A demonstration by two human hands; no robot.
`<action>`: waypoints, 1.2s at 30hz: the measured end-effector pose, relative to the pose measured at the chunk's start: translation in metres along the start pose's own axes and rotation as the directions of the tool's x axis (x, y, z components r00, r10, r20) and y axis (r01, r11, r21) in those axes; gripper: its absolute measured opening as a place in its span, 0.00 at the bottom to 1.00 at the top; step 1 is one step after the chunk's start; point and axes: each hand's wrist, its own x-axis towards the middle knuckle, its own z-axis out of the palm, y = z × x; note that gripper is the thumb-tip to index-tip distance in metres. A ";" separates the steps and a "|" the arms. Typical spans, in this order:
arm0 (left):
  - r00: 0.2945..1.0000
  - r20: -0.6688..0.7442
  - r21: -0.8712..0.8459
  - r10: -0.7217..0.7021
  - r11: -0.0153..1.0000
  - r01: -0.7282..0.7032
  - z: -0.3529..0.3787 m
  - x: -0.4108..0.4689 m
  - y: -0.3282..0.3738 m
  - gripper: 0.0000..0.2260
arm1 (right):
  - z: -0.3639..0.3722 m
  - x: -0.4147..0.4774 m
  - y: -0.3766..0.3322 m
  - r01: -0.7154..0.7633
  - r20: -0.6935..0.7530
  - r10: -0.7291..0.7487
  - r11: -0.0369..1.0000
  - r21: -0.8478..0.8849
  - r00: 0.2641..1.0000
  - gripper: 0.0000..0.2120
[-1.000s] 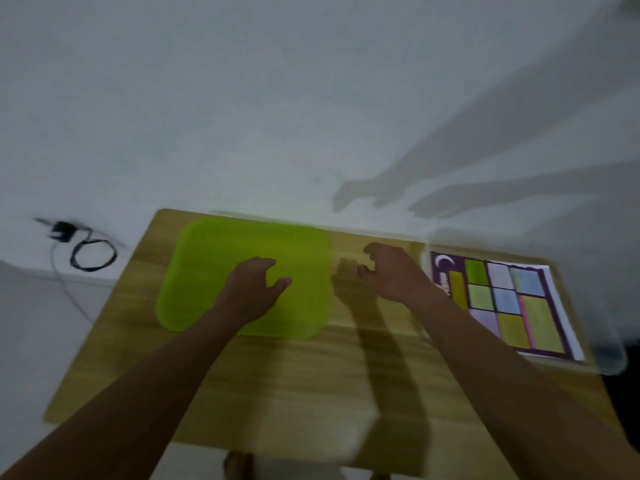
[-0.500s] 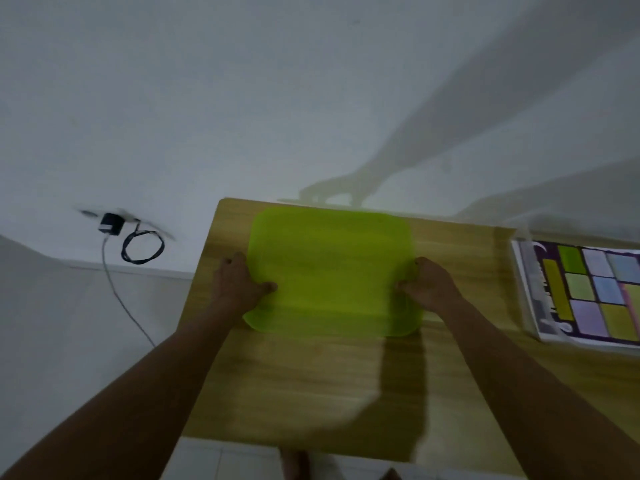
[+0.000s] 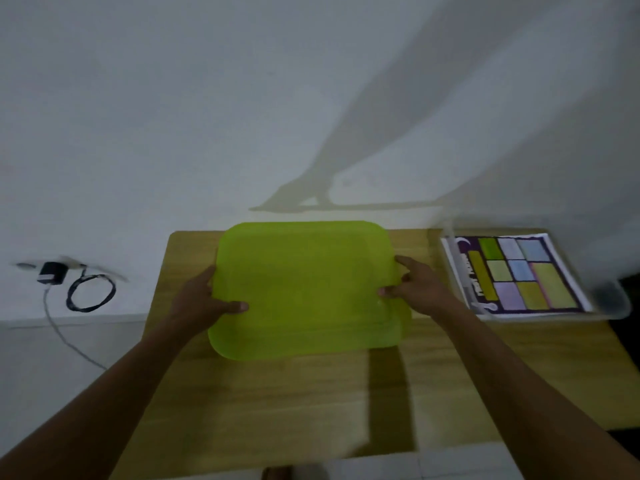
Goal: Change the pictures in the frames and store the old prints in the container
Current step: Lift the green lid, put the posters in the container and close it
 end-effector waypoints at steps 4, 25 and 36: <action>0.997 0.017 -0.047 0.073 0.996 -0.072 0.026 -0.019 0.044 0.47 | -0.057 -0.028 0.012 0.032 -0.055 -0.032 0.999 0.008 0.998 0.38; 0.993 0.019 -0.148 0.113 0.983 -0.108 0.347 -0.037 0.224 0.40 | -0.383 -0.021 0.180 -0.058 -0.198 0.071 0.996 0.070 0.978 0.41; 0.977 -0.172 0.087 0.124 0.990 -0.110 0.410 -0.018 0.238 0.35 | -0.416 0.023 0.216 -0.014 -0.189 0.014 1.000 0.005 0.982 0.41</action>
